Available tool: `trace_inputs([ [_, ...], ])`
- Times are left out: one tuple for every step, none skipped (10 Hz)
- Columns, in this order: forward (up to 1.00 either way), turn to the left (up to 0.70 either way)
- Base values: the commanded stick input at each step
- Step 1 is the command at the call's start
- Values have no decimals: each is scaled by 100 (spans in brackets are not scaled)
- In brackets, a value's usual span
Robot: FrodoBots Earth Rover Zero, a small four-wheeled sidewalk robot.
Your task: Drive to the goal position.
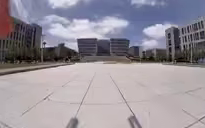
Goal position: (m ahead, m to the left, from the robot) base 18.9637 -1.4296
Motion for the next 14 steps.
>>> trace_inputs([
  [70, 0],
  [70, 0],
  [70, 0],
  [70, 0],
  [70, 0],
  [70, 0],
  [70, 0],
  [70, 0],
  [70, 0],
  [70, 0],
  [70, 0],
  [70, 0],
  [70, 0],
  [70, 0],
])
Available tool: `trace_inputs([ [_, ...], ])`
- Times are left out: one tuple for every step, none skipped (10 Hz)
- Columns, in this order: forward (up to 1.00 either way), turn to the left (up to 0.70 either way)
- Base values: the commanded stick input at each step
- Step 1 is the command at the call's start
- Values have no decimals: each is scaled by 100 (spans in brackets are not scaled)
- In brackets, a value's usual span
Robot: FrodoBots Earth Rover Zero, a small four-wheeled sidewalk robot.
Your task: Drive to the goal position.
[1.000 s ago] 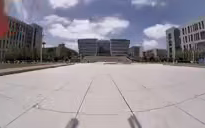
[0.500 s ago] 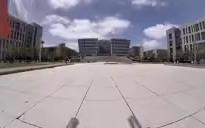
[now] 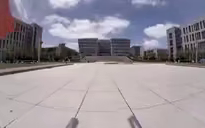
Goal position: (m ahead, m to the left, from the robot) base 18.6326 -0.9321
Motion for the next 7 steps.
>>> trace_inputs([
  [70, 0],
  [70, 0],
  [70, 0],
  [70, 0],
  [70, 0],
  [70, 0],
  [70, 0],
])
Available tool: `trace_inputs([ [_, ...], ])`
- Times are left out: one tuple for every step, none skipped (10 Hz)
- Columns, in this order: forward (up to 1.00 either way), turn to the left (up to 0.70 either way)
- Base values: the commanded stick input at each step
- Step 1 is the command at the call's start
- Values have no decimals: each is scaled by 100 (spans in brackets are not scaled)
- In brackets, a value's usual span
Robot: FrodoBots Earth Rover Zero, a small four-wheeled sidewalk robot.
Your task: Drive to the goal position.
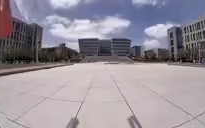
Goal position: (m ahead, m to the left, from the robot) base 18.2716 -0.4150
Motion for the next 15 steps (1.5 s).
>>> trace_inputs([
  [70, 0],
  [70, 0],
  [70, 0],
  [70, 0],
  [70, 0],
  [70, 0],
  [70, 0],
  [70, 0],
  [70, 0],
  [70, 0],
  [70, 0],
  [70, 0],
  [70, 0],
  [70, 0],
  [70, 0],
])
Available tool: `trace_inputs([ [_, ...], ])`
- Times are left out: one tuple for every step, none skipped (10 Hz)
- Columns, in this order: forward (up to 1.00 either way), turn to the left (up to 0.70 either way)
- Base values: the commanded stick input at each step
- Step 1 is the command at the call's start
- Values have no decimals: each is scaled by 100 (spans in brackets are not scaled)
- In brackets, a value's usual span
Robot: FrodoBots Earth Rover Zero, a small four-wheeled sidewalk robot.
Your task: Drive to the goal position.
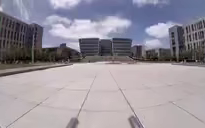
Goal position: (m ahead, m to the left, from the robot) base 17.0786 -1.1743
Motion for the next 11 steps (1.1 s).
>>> trace_inputs([
  [70, 0],
  [70, 0],
  [70, 0],
  [70, 0],
  [70, 0],
  [70, 0],
  [70, 0],
  [70, 0],
  [70, 0],
  [70, 0],
  [70, 0],
])
